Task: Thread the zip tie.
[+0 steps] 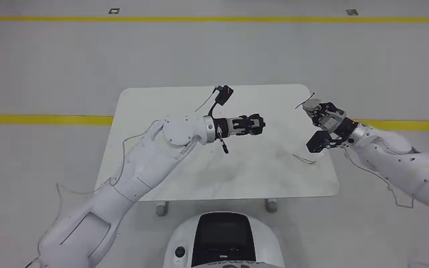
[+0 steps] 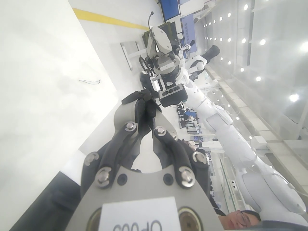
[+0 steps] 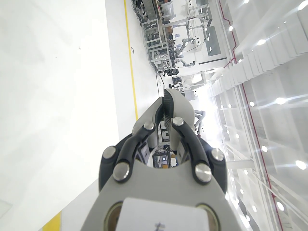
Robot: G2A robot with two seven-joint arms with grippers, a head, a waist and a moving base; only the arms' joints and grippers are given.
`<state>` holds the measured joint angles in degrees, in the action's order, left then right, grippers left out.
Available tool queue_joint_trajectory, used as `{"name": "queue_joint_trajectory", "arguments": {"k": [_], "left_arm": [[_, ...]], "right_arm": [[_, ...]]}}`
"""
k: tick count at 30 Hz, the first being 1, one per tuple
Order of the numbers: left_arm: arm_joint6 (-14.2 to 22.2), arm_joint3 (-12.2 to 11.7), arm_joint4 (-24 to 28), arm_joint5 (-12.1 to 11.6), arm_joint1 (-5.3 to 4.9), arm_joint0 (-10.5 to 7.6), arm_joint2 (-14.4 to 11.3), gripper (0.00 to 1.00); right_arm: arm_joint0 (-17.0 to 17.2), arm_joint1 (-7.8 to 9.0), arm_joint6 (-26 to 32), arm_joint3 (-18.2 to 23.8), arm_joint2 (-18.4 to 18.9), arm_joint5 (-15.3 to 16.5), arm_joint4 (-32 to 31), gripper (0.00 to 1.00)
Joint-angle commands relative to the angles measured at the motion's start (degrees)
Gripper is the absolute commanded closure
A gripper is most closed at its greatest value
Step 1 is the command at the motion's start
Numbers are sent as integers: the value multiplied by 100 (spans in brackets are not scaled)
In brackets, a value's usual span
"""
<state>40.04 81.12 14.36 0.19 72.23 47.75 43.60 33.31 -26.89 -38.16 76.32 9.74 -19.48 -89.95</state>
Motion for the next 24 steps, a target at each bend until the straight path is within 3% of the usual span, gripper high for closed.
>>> {"name": "queue_joint_trajectory", "arguments": {"k": [1,9,15,21,24], "left_arm": [[6,1,2,-6,-1,4,3,100],[-100,41,-22,71,4,56,-16,100],[-262,71,138,802,131,-228,-209,100],[-475,-184,476,1492,324,-561,-453,100],[-515,-324,534,1655,407,-703,-573,100]], "right_arm": [[0,1,1,1,0,0,0,100],[0,1,1,1,0,0,0,100],[-49,-27,55,21,0,0,0,100],[-76,-27,86,-82,0,0,0,100],[-115,-19,37,-95,0,0,0,100]]}}
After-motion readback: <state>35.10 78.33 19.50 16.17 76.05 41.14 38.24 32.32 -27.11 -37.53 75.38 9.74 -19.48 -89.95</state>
